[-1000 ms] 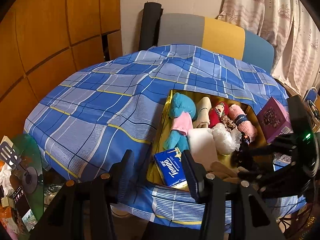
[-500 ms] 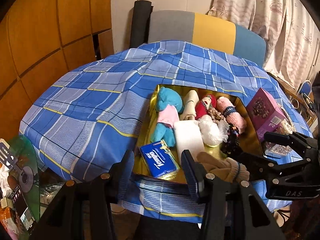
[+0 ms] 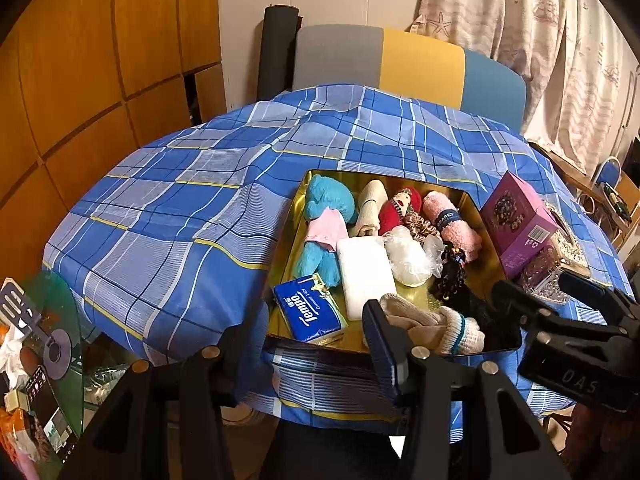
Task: Organize soft objects
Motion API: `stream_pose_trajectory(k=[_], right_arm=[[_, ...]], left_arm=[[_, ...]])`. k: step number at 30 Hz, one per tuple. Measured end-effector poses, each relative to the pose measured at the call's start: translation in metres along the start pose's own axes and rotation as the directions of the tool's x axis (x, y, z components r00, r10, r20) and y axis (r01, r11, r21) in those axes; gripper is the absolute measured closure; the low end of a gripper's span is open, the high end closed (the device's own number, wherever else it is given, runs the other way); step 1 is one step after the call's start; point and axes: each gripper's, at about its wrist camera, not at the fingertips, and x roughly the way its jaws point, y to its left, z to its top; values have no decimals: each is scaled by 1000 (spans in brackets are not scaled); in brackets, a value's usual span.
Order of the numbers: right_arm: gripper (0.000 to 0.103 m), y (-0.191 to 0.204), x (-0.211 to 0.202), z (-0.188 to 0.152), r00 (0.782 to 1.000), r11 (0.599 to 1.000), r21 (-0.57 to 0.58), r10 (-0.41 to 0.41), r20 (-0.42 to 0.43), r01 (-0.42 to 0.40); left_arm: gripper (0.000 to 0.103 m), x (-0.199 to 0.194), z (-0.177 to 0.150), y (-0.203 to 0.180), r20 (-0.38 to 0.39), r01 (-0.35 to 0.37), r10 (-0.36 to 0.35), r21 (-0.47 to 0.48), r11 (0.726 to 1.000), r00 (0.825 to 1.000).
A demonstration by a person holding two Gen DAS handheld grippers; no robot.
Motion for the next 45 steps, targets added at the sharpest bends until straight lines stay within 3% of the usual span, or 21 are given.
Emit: stream_pose_trajectory(k=[18, 45], right_arm=[[0, 1, -14, -16, 996, 995, 47, -91, 18, 90], [0, 0, -8, -22, 997, 995, 53, -83, -5, 83]], left_arm=[[54, -7, -11, -8, -26, -18, 19, 36, 999, 999], [54, -7, -13, -10, -13, -30, 30, 53, 998, 999]])
